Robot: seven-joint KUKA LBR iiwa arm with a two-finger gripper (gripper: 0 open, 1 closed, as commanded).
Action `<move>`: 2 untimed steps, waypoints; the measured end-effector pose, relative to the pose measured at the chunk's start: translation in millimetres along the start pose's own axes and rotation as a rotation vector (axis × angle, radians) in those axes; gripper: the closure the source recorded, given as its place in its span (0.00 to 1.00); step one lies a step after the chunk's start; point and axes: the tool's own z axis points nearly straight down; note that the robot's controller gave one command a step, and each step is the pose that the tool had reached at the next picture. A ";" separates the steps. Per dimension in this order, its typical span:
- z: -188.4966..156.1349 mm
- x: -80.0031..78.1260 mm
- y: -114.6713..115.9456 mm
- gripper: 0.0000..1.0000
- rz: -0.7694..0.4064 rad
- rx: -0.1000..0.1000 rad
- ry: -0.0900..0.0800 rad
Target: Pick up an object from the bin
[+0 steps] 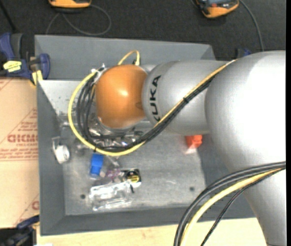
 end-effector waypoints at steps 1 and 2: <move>-0.6 -0.4 -0.1 1.00 0.001 0.000 -0.001; -54.3 -2.0 -2.6 1.00 0.009 0.001 0.002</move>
Offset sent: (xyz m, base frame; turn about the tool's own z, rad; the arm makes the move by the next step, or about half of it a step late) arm 0.0000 0.0000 0.0000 0.0000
